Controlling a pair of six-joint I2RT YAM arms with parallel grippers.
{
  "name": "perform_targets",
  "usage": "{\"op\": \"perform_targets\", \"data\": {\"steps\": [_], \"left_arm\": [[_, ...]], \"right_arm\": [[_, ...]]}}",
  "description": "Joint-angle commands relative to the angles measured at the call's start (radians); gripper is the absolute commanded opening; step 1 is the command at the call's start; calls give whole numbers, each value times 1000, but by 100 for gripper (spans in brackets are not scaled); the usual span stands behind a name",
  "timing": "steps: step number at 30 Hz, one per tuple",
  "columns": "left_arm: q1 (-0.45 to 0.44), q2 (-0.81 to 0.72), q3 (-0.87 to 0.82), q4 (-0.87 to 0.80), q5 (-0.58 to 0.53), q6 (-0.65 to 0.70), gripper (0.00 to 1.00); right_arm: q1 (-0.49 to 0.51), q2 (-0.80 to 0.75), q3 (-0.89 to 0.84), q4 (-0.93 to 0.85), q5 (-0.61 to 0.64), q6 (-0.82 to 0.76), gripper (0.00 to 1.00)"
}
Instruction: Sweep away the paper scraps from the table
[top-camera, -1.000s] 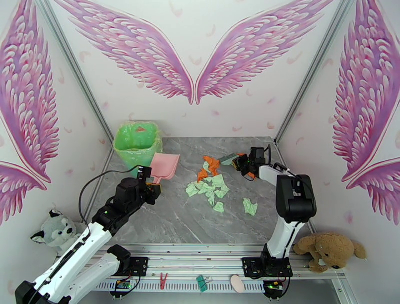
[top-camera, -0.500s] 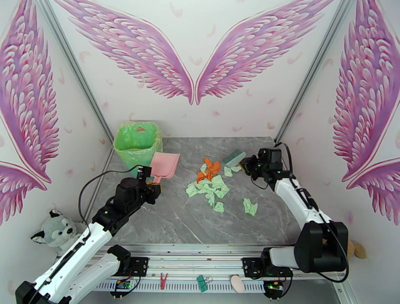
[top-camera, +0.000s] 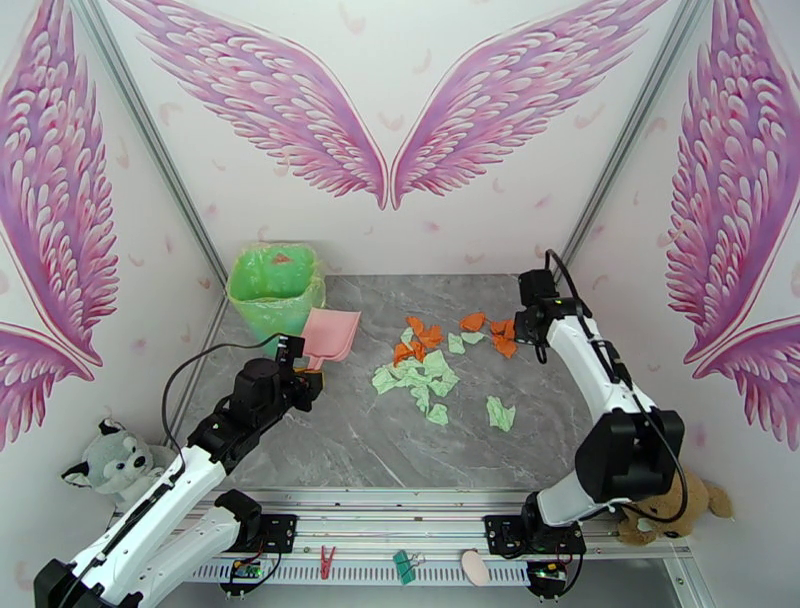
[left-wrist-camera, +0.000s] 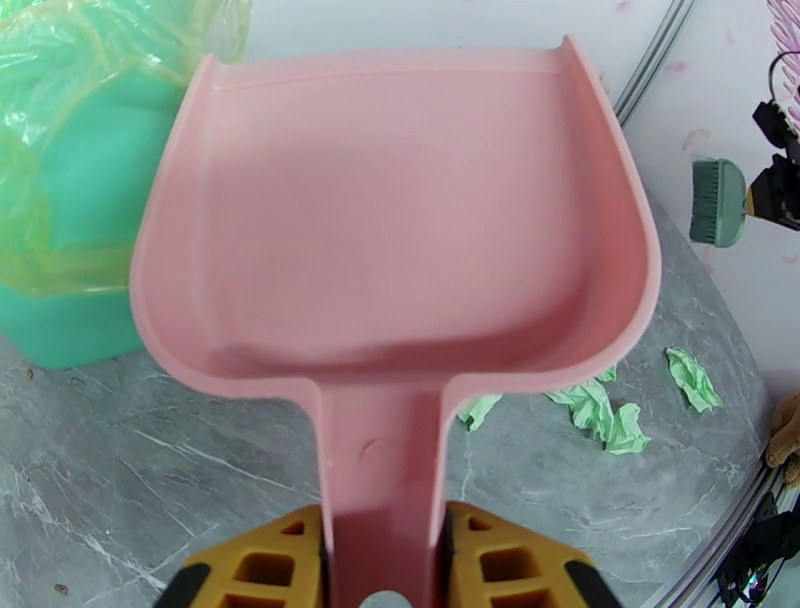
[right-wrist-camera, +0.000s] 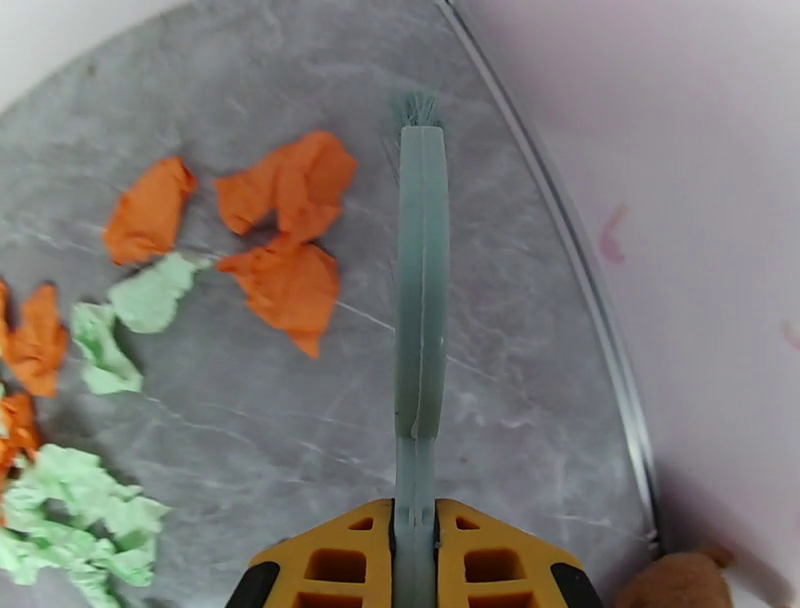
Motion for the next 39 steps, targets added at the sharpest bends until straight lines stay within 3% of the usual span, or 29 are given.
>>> {"op": "perform_targets", "data": {"steps": [1, 10, 20, 31, 39], "left_arm": [[3, -4, -7, 20, 24, -4, 0], [1, -28, -20, 14, 15, -10, 0], [2, -26, -26, 25, 10, -8, 0], [1, -26, -31, 23, 10, -10, 0], [2, -25, -31, 28, 6, -10, 0]], "right_arm": [[34, 102, 89, -35, 200, -80, 0], [103, 353, 258, -76, 308, -155, 0], [171, 433, 296, -89, 190, -189, 0], [299, 295, 205, -131, -23, -150, 0], [319, 81, 156, -269, 239, -14, 0]]}}
